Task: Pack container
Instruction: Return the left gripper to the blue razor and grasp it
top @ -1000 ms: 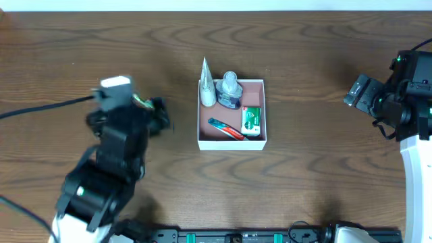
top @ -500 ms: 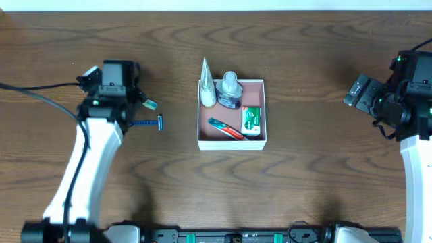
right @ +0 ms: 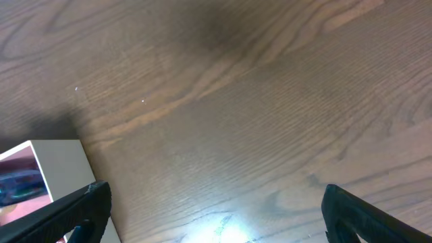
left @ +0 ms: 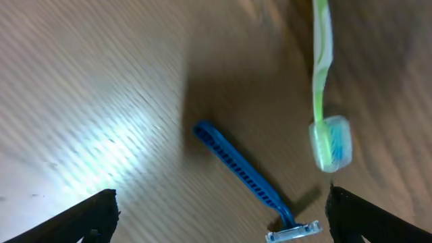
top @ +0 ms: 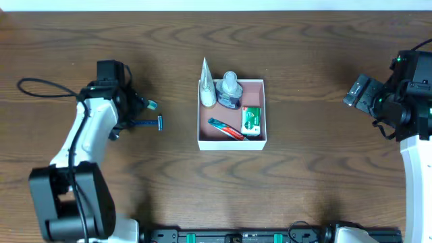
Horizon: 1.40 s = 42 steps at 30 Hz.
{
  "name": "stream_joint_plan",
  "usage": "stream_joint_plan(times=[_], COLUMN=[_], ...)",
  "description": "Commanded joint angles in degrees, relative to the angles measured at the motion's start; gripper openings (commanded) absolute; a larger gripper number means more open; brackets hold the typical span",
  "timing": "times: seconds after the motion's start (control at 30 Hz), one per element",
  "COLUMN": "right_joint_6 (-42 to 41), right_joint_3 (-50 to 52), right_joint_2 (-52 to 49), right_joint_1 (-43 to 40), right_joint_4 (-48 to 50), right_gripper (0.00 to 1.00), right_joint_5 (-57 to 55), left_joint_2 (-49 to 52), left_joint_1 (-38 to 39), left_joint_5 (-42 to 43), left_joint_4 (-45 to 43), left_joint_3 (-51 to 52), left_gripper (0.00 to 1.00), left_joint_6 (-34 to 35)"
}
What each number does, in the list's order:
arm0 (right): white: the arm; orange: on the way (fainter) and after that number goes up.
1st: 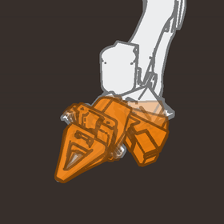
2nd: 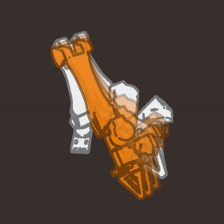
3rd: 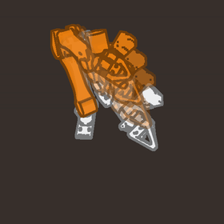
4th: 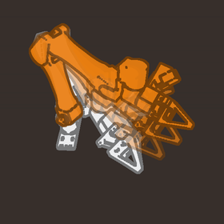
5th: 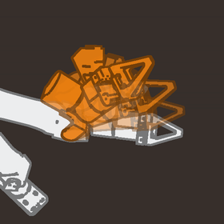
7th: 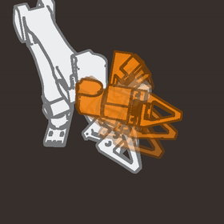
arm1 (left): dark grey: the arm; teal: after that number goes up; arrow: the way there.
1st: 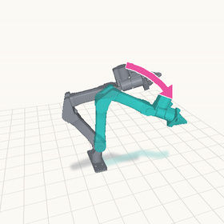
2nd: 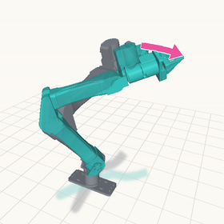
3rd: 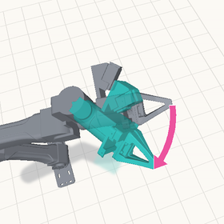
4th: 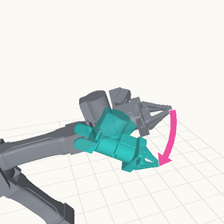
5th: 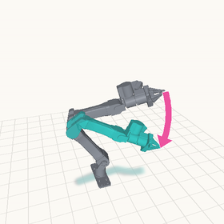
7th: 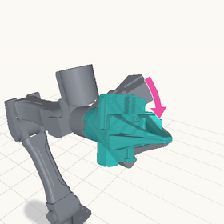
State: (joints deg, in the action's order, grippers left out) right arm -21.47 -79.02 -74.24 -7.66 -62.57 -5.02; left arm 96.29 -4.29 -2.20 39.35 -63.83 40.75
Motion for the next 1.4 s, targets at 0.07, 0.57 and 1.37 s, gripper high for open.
stream_joint_plan(times=[0.07, 0.57, 1.37], right_joint_6=[-0.74, -0.74, -0.74], right_joint_3=[-0.46, -0.46, -0.48], right_joint_2=[0.46, 0.46, 0.46], right_joint_1=[-0.52, -0.52, -0.52], right_joint_4=[-0.07, -0.07, -0.07], right_gripper=[0.99, 0.99, 0.99], right_joint_5=[-0.98, -0.96, -0.98], left_joint_2=[4.68, 7.48, 13.97], left_joint_1=[-0.2, -0.2, -0.2], left_joint_5=[3.32, 6.1, 7.72], left_joint_4=[0.26, -0.42, 3.61], left_joint_3=[-0.2, -0.15, -0.15], left_gripper=[0.98, 0.98, 0.84], left_joint_6=[0.94, 0.9, -10.16])
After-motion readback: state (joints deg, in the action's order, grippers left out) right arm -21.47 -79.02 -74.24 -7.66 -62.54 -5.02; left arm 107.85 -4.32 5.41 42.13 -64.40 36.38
